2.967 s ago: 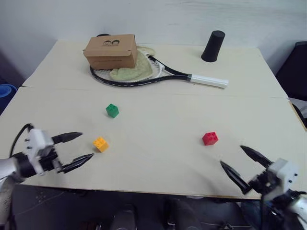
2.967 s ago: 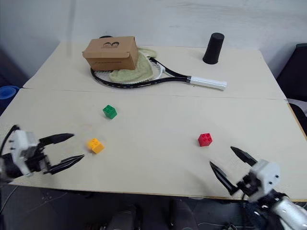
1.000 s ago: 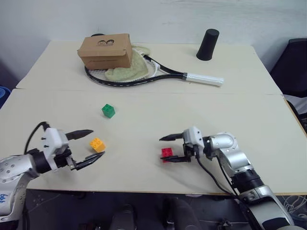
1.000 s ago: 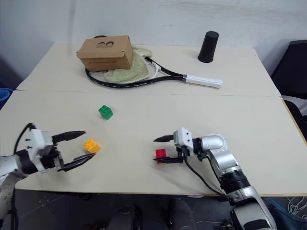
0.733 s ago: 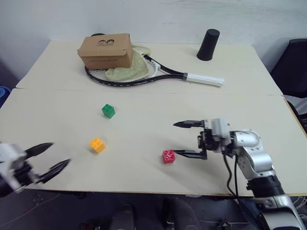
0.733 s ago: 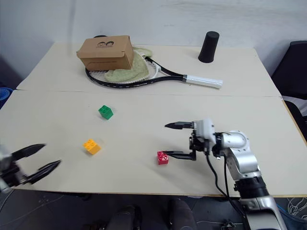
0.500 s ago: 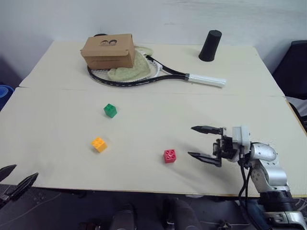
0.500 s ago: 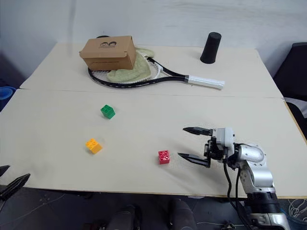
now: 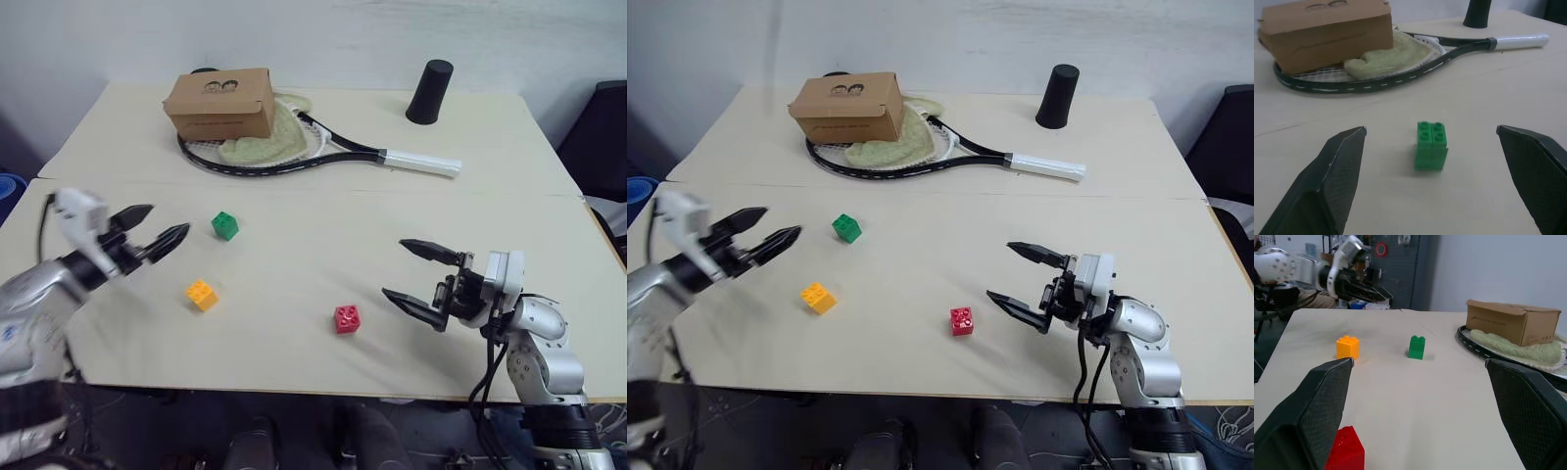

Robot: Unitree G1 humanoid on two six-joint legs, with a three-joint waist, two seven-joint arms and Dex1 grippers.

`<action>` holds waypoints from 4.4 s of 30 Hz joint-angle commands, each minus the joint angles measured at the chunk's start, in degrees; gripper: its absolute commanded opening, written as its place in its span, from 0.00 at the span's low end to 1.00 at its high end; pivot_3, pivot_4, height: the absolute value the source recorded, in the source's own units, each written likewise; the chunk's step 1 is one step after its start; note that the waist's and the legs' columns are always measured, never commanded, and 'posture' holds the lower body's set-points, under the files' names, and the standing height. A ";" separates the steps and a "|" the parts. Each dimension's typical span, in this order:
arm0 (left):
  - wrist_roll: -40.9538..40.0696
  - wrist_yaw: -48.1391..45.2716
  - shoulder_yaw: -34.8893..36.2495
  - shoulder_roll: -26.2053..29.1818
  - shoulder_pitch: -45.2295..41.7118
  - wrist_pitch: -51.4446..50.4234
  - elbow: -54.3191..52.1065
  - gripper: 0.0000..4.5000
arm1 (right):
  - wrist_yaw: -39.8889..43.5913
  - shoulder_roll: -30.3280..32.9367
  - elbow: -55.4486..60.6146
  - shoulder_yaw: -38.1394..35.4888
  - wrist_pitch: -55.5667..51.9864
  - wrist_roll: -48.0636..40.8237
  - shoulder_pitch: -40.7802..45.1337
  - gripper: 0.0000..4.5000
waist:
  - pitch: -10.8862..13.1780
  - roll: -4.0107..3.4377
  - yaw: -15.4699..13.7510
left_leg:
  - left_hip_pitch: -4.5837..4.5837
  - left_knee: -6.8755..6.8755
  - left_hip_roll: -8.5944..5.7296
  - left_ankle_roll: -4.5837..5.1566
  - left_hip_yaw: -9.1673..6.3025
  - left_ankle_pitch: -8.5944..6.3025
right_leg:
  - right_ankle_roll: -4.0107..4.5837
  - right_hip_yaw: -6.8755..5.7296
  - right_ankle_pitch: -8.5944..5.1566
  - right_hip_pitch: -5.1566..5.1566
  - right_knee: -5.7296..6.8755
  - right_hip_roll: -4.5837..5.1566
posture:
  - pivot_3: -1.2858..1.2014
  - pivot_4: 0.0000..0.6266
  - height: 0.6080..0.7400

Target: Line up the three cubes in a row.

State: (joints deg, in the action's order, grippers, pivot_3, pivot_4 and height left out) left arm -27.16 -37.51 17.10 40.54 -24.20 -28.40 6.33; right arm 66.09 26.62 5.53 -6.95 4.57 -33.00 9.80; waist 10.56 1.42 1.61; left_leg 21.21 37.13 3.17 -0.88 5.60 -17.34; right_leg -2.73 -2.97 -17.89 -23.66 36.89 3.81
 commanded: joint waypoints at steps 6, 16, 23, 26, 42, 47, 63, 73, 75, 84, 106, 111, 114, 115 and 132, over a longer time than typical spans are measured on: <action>12.92 -0.96 -11.88 -3.92 -17.58 8.39 25.20 1.00 | -4.60 0.36 7.75 -0.44 -0.91 -0.12 -3.05 0.98 | 0.01 0.03 0.06 | 0.00 0.10 0.17 -0.05 0.26 0.02 | -0.07 0.14 0.03 -0.06 0.01 -0.27 | 0.52 0.24 1.00; 17.96 -3.45 -14.70 -8.15 -25.59 14.96 41.10 0.74 | -6.30 0.27 8.57 -1.06 0.79 0.74 -6.52 1.00 | 0.03 0.07 -0.19 | 0.01 0.25 0.18 -0.07 0.31 0.03 | -0.10 0.08 0.05 -0.06 0.04 -0.32 | 0.52 0.24 1.00; 16.96 -8.30 -13.01 -6.25 -22.97 17.81 39.24 0.34 | -5.49 1.31 8.11 -1.66 2.02 1.07 -7.73 1.00 | 0.04 0.08 -0.07 | 0.00 0.26 0.21 -0.24 0.34 0.12 | -0.11 0.09 0.05 -0.08 0.07 -0.33 | 0.52 0.24 1.00; 13.52 -13.47 -11.23 -6.36 -20.84 20.34 33.12 0.34 | -4.65 2.43 7.14 -2.70 2.66 1.07 -8.02 1.00 | 0.04 0.08 -0.19 | -0.01 0.25 0.21 -0.24 0.35 0.12 | -0.10 0.10 0.05 -0.07 0.07 -0.32 | 0.52 0.24 1.00; 8.21 -36.50 -24.51 -0.07 -7.51 11.54 -9.55 0.34 | -1.14 5.44 5.90 -5.91 3.03 -1.14 -9.59 1.00 | 0.04 0.08 -0.12 | -0.06 0.29 0.24 -0.21 0.32 0.11 | -0.10 0.37 0.05 -0.01 0.09 -0.38 | 0.52 0.24 1.00; 12.43 -34.23 -28.85 -2.00 -5.05 13.69 -9.92 0.34 | 1.37 8.20 9.62 -6.53 1.16 -2.34 -14.97 1.00 | 0.04 0.07 -0.30 | -0.03 0.32 0.26 -0.05 0.29 0.02 | -0.10 0.36 0.04 -0.01 0.07 -0.38 | 0.52 0.24 1.00; 20.41 -27.51 -35.51 -4.84 0.03 13.95 -9.88 0.34 | -2.11 10.24 14.81 -5.97 -2.96 -2.65 -14.28 1.00 | 0.03 0.07 -0.33 | -0.06 0.41 0.28 -0.01 0.24 -0.01 | -0.10 0.35 0.04 0.07 0.10 -0.38 | 0.52 0.24 1.00; 16.50 -29.23 -32.88 -5.02 -0.53 15.33 -12.70 0.61 | -1.63 10.25 14.31 -5.22 -4.88 -2.53 -12.29 1.00 | 0.04 0.07 -0.30 | -0.06 0.41 0.28 0.00 0.23 -0.01 | -0.10 0.35 0.04 0.07 0.09 -0.39 | 0.52 0.24 1.00; 15.21 -29.06 -31.26 -4.95 -1.24 15.29 -13.13 0.74 | -1.40 10.12 14.12 -5.10 -4.91 -2.57 -12.16 1.00 | 0.04 0.07 -0.34 | -0.05 0.42 0.28 0.00 0.21 -0.01 | -0.10 0.32 0.04 0.07 0.09 -0.39 | 0.52 0.24 1.00; 5.23 -32.80 -18.57 2.39 -1.70 12.62 -18.01 0.74 | 1.43 9.44 11.25 -4.97 -3.45 -2.80 -11.63 1.00 | 0.04 0.07 -0.17 | -0.03 0.42 0.30 -0.01 0.20 -0.01 | -0.10 0.31 0.04 0.07 0.09 -0.39 | 0.52 0.24 1.00; -2.50 -16.87 21.54 -0.25 39.11 12.41 -18.42 0.99 | 7.97 5.66 8.58 4.01 -3.46 -3.84 -2.12 1.00 | -0.02 0.12 -0.88 | -0.11 0.25 0.38 0.00 -0.02 -0.19 | 0.08 0.13 -0.05 0.13 -0.01 -0.15 | 0.52 0.24 1.00; -0.89 -11.74 10.80 -0.42 32.55 6.29 -23.17 0.99 | 10.32 6.11 5.85 3.75 -2.86 -3.32 -1.35 1.00 | -0.02 0.11 -1.27 | -0.14 0.21 0.37 -0.02 0.02 -0.18 | 0.08 0.15 -0.04 0.16 0.00 -0.16 | 0.52 0.24 1.00; 1.12 -11.34 6.04 0.14 29.92 5.90 -21.38 0.99 | 10.89 6.01 5.07 3.51 -2.51 -3.09 -1.25 1.00 | -0.03 0.08 -0.61 | -0.14 0.16 0.39 -0.03 0.10 -0.18 | 0.09 0.19 -0.05 0.11 0.00 -0.25 | 0.52 0.24 1.00; 2.62 -11.21 4.29 0.51 29.24 6.42 -20.19 0.99 | 11.12 6.02 4.93 3.40 -2.29 -2.99 -1.41 1.00 | -0.03 0.08 -0.30 | -0.13 0.15 0.41 -0.05 0.11 -0.17 | 0.09 0.19 -0.05 0.08 0.01 -0.29 | 0.52 0.24 1.00; 3.59 -28.64 -1.55 5.05 22.36 22.86 -8.31 0.33 | 11.07 7.36 7.00 0.90 -0.25 -2.91 -7.53 1.00 | -0.03 0.08 -0.06 | -0.12 0.19 0.41 -0.09 0.11 -0.15 | 0.09 0.16 -0.05 0.07 0.06 -0.28 | 0.52 0.24 1.00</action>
State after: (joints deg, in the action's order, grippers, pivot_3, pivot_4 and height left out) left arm -22.80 -60.64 15.35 43.28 -1.43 -9.80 -1.47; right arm 77.27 33.08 10.26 -4.42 3.32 -35.24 2.78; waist 10.54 1.50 1.54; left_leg 21.08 37.32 3.57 -0.97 5.71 -17.49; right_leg -2.63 -2.81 -17.95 -23.59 36.95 3.52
